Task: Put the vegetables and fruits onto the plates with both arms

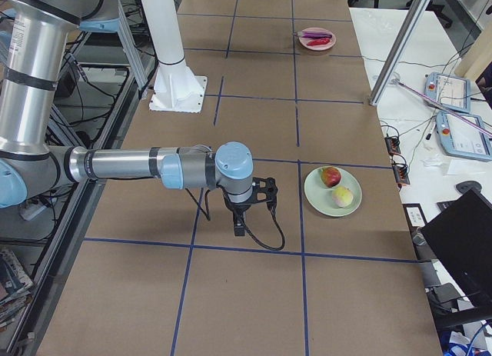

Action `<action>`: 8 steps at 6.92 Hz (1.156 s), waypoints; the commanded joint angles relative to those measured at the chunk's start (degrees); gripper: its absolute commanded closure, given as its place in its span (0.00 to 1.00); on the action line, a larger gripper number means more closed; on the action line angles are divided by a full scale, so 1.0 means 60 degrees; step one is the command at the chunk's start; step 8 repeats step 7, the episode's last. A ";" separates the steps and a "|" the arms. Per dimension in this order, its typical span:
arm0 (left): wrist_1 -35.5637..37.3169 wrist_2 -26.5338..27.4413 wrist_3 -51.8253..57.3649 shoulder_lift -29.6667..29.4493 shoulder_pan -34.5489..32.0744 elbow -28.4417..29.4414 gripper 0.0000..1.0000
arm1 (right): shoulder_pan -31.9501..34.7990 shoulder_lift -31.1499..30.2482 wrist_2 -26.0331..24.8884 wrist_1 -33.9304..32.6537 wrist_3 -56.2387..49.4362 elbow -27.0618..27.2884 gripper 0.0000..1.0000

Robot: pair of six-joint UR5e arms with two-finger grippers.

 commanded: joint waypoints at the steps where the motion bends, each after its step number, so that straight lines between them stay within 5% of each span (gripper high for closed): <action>1: 0.0007 -0.0002 0.0025 -0.0026 0.0041 -0.0138 0.00 | -0.0062 0.0055 0.0078 -0.0010 0.0011 -0.0063 0.00; 8: 0.0007 -0.0002 0.0025 0.0062 0.0071 -0.0167 0.00 | -0.0062 0.0054 0.0035 0.0122 -0.0003 -0.0120 0.00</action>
